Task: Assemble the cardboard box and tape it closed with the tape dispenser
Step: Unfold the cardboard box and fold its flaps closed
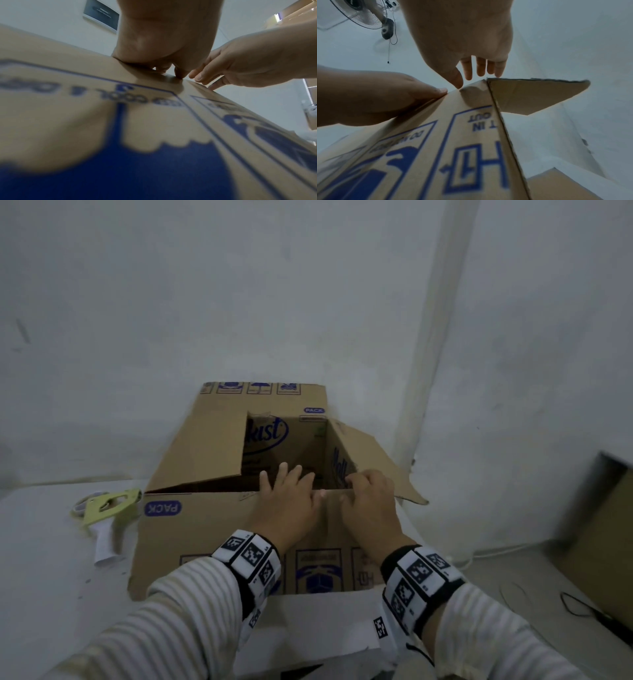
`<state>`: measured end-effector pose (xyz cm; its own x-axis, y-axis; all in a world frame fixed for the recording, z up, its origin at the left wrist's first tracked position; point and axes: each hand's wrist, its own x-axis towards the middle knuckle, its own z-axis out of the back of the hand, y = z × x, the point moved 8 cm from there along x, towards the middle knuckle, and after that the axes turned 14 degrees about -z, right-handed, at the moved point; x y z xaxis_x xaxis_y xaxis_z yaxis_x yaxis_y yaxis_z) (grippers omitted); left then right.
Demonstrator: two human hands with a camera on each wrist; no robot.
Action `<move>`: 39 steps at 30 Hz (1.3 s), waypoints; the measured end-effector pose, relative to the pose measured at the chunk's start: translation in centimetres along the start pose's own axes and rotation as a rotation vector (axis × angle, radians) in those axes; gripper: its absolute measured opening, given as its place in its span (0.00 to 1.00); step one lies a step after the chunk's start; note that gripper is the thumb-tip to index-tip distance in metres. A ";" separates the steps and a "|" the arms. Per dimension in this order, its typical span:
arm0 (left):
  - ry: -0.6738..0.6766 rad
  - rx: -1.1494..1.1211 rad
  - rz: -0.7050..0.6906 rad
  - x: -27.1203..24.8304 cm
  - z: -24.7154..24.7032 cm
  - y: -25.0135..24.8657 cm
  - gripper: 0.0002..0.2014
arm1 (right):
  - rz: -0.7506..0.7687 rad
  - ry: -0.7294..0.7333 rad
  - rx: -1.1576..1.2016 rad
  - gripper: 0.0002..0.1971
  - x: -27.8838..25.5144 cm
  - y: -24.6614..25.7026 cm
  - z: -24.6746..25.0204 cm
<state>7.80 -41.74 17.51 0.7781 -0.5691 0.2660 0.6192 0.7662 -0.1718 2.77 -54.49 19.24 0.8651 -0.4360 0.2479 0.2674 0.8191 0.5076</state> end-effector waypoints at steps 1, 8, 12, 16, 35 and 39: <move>0.006 0.005 -0.010 0.3 -0.4 -0.8 0.26 | -0.042 0.002 0.036 0.13 0.1 -1.0 0.2; -0.075 0.033 0.004 0.7 -0.7 -2.3 0.22 | -0.264 0.175 0.220 0.19 0.6 -6.1 -2.0; -0.113 0.007 -0.002 0.6 -0.6 -2.1 0.22 | -0.196 0.122 0.157 0.36 1.3 -6.2 -3.0; -0.180 -0.061 0.039 -0.3 0.2 -1.0 0.26 | -0.083 0.121 0.094 0.34 0.5 -3.8 -1.9; -0.050 0.030 0.293 -7.0 2.2 9.1 0.51 | 0.186 0.080 -0.086 0.25 -1.1 6.1 -4.3; -0.013 0.028 0.187 -7.5 2.4 9.9 0.45 | 0.253 0.151 -0.210 0.24 -2.8 7.9 -6.4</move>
<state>7.79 -29.19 16.05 0.8780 -0.4119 0.2440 0.4601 0.8667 -0.1928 5.21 -44.44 17.22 0.9637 -0.1627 0.2118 0.1046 0.9596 0.2610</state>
